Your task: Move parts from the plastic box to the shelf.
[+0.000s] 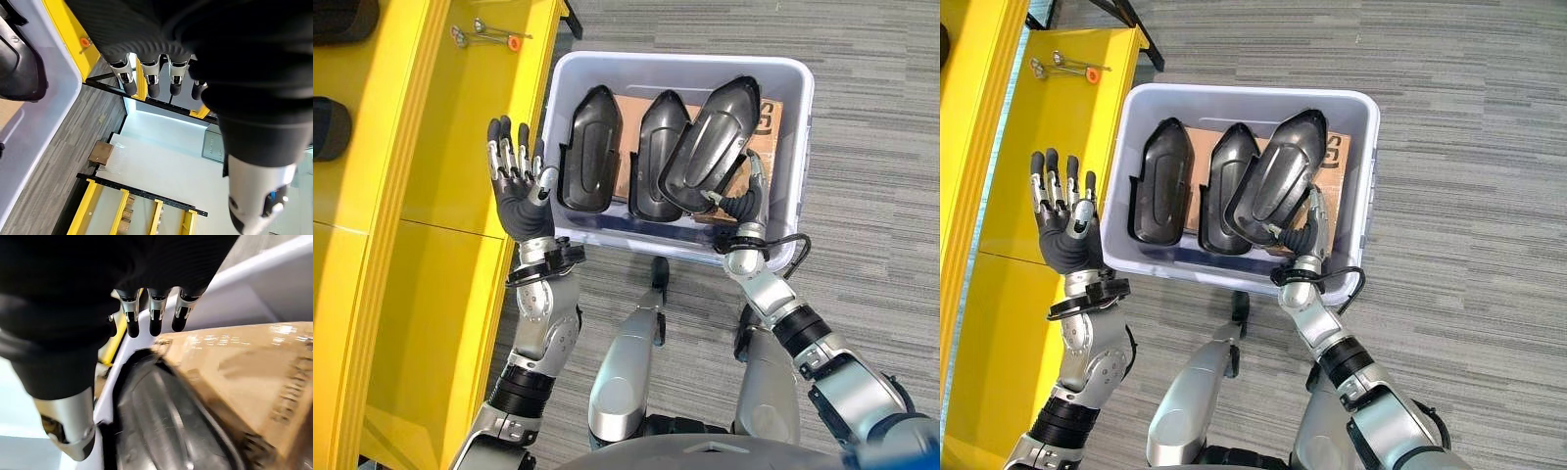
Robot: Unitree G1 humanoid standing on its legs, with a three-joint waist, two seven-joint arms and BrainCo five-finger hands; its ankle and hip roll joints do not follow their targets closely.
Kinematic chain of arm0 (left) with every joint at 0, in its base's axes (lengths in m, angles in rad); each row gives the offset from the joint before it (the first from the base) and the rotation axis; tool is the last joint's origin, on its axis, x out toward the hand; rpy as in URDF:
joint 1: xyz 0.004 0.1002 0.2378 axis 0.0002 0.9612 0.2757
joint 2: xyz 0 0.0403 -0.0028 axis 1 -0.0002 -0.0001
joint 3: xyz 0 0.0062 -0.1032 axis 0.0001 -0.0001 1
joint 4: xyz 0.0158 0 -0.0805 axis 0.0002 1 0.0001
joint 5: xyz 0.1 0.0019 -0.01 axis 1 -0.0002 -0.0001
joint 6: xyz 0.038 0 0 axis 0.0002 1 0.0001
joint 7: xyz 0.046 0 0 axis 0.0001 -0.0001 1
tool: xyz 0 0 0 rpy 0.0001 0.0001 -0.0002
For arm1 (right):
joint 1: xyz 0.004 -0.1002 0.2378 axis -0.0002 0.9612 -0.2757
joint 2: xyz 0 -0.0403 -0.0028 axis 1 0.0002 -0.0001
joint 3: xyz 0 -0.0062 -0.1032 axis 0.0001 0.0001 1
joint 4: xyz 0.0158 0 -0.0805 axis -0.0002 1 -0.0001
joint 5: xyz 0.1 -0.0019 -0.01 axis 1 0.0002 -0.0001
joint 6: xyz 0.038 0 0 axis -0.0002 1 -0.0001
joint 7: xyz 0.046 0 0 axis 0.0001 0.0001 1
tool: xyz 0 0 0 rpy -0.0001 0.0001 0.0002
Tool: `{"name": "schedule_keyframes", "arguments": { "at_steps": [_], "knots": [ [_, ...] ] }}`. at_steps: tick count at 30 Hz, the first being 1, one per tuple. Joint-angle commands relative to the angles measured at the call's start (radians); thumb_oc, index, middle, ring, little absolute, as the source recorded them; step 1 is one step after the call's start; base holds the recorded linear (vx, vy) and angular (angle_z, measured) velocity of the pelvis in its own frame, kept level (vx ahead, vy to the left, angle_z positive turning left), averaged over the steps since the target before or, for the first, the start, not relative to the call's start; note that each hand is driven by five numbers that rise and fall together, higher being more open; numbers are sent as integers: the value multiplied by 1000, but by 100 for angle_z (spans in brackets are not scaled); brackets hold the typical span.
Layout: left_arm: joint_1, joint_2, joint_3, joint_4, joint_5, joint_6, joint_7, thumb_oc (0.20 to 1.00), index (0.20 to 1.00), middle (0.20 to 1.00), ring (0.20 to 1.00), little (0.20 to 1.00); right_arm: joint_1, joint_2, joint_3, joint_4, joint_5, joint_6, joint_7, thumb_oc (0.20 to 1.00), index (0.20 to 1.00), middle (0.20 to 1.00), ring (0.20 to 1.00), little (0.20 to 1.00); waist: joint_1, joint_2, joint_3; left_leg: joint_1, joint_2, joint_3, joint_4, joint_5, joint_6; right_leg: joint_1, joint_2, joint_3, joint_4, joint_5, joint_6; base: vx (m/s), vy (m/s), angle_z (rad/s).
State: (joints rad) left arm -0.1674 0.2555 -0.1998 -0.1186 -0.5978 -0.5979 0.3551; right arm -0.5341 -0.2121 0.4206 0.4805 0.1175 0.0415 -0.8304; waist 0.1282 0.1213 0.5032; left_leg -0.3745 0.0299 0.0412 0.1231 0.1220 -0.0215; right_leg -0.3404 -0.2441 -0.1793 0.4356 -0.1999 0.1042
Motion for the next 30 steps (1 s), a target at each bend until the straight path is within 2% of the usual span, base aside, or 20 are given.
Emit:
{"name": "schedule_keyframes", "arguments": {
  "at_steps": [1,4,9,14,19,24,30],
  "knots": [
    [-16,36,-6,-91,56,-44,-6,1000,1000,1000,1000,1000,9,40,-31,-41,47,-37,-13,1000,1000,1000,1000,1000,12,-1,-3,-35,-12,-24,0,6,8,51,7,-12,-110,133,-44,0,0,0],
    [-18,37,-9,-89,57,-43,-4,1000,1000,1000,1000,1000,-3,52,-50,-20,105,-15,-40,1000,1000,1000,1000,1000,14,1,3,-34,-15,-25,5,5,9,47,5,-12,-100,133,-46,0,0,0],
    [-27,37,-17,-78,57,-44,4,1000,1000,1000,1000,1000,-21,61,-88,52,175,-26,-79,1000,1000,1000,1000,1000,17,5,7,-36,-16,-25,7,4,11,42,4,-16,-93,134,-46,0,0,0],
    [-28,38,-28,-76,87,-46,10,1000,1000,1000,1000,1000,-27,53,-77,58,73,-16,-59,1000,1000,1000,1000,1000,17,7,12,-38,-15,-21,8,5,14,35,3,-15,-92,138,-45,0,0,0],
    [-35,46,-34,-90,76,-29,11,1000,1000,1000,1000,1000,-73,55,-74,44,86,-61,-27,1000,1000,1000,1000,1000,28,8,15,-40,-20,-27,4,7,16,35,3,-22,-92,140,-46,-2,-2,3],
    [-40,46,-34,-92,77,-20,3,1000,1000,1000,1000,1000,-95,61,-74,25,91,-59,-12,1000,1000,1000,1000,1000,34,5,17,-48,-21,-31,13,7,15,27,1,-26,-83,139,-48,-6,-12,11],
    [-39,46,-36,-93,83,-13,-8,1000,1000,1000,1000,1000,-100,56,-84,9,76,-92,-8,1000,1000,1000,1000,1000,33,7,17,-44,-24,-33,18,5,16,23,-1,-25,-72,138,-49,0,0,0]
  ]
}}
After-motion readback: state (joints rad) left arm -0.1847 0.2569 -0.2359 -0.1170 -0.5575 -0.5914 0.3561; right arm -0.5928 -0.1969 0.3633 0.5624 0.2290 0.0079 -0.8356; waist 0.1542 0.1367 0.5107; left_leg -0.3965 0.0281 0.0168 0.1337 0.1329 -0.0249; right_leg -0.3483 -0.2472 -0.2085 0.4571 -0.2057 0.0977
